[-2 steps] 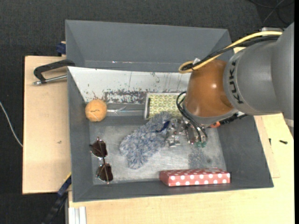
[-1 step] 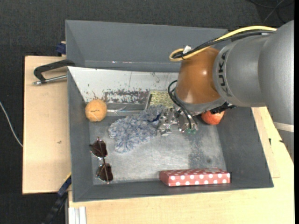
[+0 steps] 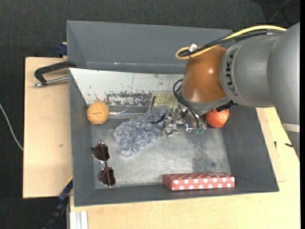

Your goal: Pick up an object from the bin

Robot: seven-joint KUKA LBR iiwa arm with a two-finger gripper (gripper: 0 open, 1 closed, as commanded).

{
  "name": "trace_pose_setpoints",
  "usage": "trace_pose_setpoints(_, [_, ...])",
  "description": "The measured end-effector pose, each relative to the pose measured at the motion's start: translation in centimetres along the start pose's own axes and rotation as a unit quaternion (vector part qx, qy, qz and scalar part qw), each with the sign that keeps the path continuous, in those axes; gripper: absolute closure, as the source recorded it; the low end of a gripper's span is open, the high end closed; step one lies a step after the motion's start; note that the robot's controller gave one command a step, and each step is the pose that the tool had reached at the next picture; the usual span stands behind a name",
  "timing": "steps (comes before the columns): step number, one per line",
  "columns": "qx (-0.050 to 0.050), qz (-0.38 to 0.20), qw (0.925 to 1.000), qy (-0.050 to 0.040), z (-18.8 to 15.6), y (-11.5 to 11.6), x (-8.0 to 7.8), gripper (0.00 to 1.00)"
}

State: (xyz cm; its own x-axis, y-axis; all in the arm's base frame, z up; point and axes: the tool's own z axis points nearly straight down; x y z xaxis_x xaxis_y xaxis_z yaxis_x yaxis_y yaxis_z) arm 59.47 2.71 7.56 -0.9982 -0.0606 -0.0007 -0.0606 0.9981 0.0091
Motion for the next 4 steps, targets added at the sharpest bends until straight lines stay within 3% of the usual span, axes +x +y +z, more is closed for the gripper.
trace_pose_setpoints(1, [0.003,0.072,0.9974,0.0026,-0.6,7.4,2.0,0.00])
trace_pose_setpoints(2, [0.004,0.073,0.9974,0.0027,-0.6,7.3,2.0,0.00])
trace_pose_setpoints(3, [0.007,-0.049,0.9988,-0.0048,0.1,15.2,-1.2,1.00])
trace_pose_setpoints(4, [0.007,-0.049,0.9987,-0.0048,0.1,15.2,-1.2,1.00])
